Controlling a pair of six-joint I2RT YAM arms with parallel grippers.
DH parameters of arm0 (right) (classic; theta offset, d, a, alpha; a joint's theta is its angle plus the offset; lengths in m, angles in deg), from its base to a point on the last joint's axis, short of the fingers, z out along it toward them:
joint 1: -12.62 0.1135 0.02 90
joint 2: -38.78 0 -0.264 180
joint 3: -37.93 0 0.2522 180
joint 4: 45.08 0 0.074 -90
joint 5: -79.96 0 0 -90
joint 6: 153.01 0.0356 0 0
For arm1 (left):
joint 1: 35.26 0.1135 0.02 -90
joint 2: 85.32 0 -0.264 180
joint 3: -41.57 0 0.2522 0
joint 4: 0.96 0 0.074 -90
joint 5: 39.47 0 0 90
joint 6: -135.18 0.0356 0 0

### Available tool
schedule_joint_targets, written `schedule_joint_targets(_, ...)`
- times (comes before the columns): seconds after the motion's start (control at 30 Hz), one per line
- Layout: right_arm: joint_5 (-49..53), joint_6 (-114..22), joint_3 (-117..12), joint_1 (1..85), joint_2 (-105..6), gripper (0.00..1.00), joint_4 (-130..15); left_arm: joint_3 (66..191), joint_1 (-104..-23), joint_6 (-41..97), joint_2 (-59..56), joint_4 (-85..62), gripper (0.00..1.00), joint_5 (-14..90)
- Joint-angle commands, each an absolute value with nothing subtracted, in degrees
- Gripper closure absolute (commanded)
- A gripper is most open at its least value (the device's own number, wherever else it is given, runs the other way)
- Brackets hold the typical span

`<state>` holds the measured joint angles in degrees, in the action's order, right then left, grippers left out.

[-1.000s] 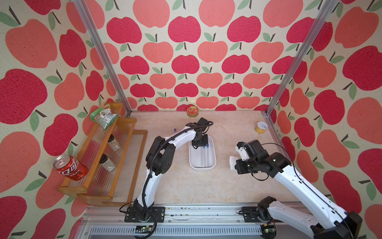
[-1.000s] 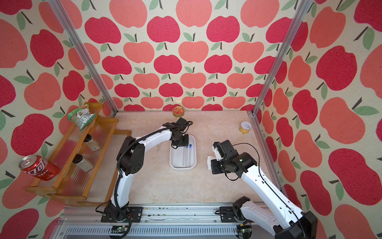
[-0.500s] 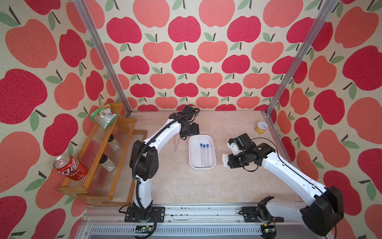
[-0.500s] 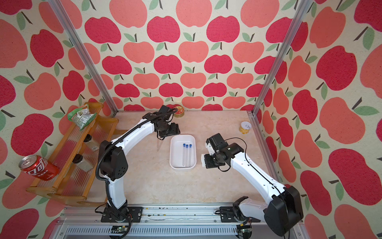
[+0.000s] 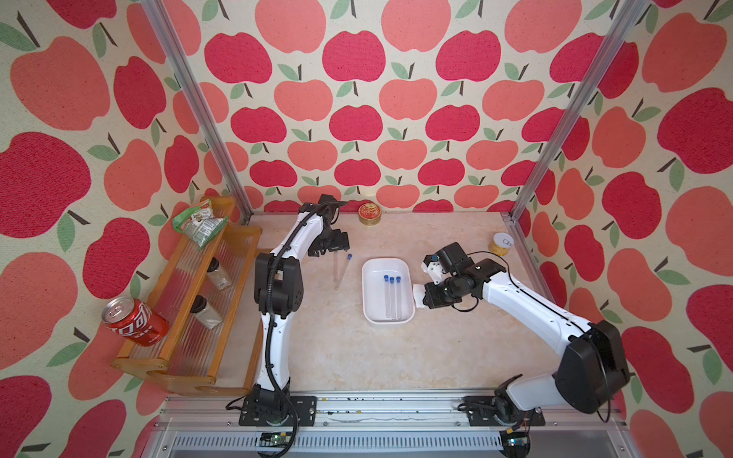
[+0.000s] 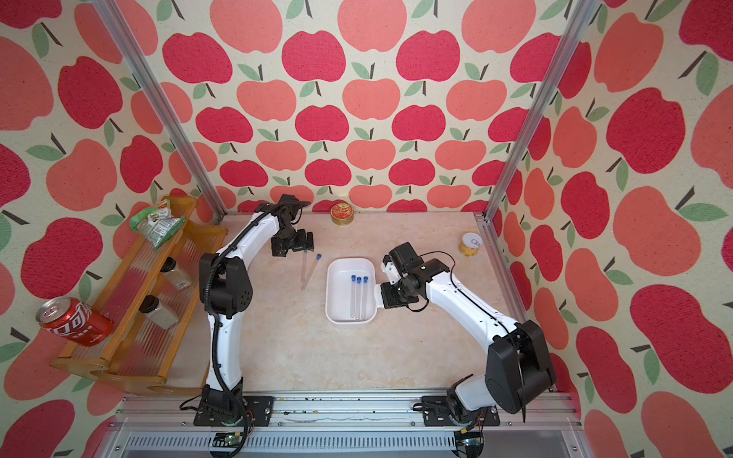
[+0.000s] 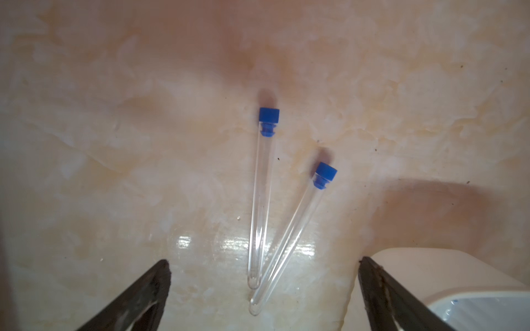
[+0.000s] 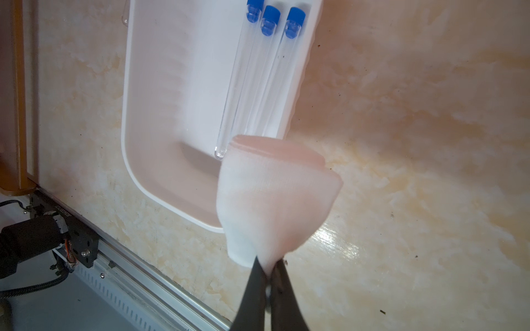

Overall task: Wipe the exteriors of test tubes
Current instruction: Place the test tube in the storage box, then pick up the test tube at the center of the board.

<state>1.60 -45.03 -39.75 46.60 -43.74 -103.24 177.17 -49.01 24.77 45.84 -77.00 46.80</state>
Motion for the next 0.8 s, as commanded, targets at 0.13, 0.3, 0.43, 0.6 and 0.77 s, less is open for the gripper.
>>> schedule_joint_targets(0.13, 3.0, -46.4, -39.6, 45.2, -43.4, 1.0, -103.5, 191.5, -47.4, 29.2, 55.6, -85.5, 0.05, 48.7)
schedule_joint_targets(0.3, 3.1, -46.6, -38.5, 44.1, -42.2, 1.0, -103.6, 194.3, -47.4, 30.0, 58.9, -84.9, 0.18, 49.8)
schedule_joint_targets(0.43, 3.5, -46.7, -37.7, 43.7, -42.2, 1.0, -103.5, 195.9, -47.4, 30.6, 61.1, -84.2, 0.29, 50.9)
schedule_joint_targets(0.6, 3.7, -46.5, -36.7, 43.6, -42.3, 1.0, -103.0, 200.1, -48.6, 31.4, 64.3, -83.7, 0.37, 52.1)
schedule_joint_targets(0.77, 3.9, -46.5, -36.3, 43.4, -42.5, 1.0, -102.9, 206.0, -49.5, 31.0, 68.7, -85.4, 0.47, 54.3)
